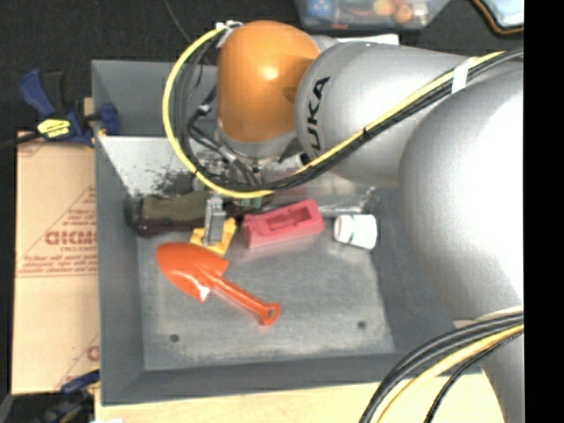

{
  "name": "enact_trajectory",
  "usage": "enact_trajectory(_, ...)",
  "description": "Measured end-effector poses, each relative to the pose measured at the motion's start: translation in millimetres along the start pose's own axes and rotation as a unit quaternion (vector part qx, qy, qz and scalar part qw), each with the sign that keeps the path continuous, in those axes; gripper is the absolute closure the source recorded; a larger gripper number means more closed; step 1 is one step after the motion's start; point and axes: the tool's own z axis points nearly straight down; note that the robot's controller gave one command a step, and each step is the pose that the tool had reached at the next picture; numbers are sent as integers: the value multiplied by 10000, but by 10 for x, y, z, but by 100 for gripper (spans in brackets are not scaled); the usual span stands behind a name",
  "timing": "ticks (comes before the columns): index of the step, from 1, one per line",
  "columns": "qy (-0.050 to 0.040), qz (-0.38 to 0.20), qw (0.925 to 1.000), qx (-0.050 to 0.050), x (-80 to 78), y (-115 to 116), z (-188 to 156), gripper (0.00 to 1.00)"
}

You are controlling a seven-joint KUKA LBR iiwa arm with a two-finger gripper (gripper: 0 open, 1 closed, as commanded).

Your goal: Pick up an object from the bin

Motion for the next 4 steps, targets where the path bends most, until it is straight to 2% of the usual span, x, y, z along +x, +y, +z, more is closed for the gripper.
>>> enact_trajectory(1,-43,23,10000,-8,-21,-6,-51,0)
enact_trajectory(2,-30,190,9998,-16,-92,516,567,0)
enact_trajectory(3,-106,236,9997,-24,-107,552,293,0)
enact_trajectory(4,-44,934,9956,-29,-93,625,588,0)
